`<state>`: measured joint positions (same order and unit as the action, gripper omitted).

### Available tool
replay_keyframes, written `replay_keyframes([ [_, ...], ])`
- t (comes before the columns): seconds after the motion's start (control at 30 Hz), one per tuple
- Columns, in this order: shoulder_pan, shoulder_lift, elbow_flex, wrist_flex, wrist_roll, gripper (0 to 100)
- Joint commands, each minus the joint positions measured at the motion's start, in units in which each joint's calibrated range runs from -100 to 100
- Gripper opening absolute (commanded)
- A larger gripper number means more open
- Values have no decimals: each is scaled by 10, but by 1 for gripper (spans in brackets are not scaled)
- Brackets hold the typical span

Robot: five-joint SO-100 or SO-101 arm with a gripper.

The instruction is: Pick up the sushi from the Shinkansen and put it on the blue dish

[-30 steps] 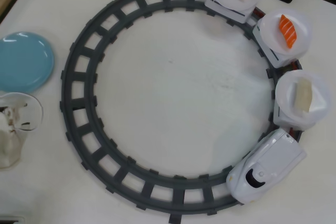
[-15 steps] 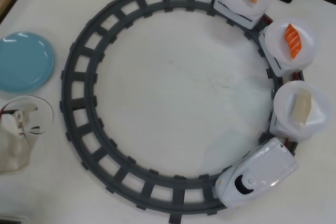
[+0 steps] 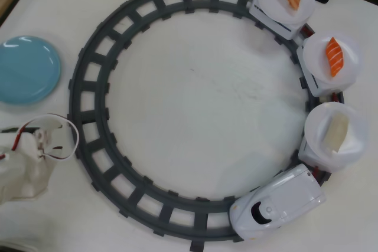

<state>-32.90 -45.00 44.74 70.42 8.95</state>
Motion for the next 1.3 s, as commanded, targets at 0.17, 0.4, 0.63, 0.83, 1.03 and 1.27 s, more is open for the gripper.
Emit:
replay_keyframes([
  [0.17, 23, -12, -28, 2, 3, 15],
  [0.4, 55, -12, -28, 2, 18, 15],
  [0.63, 82, -12, -28, 2, 27, 15],
  [0.83, 85, -12, -27, 4, 31, 15],
  [1.03, 111, -12, -28, 38, 67, 15],
  [1.27, 220, -12, -33, 38, 122, 16],
])
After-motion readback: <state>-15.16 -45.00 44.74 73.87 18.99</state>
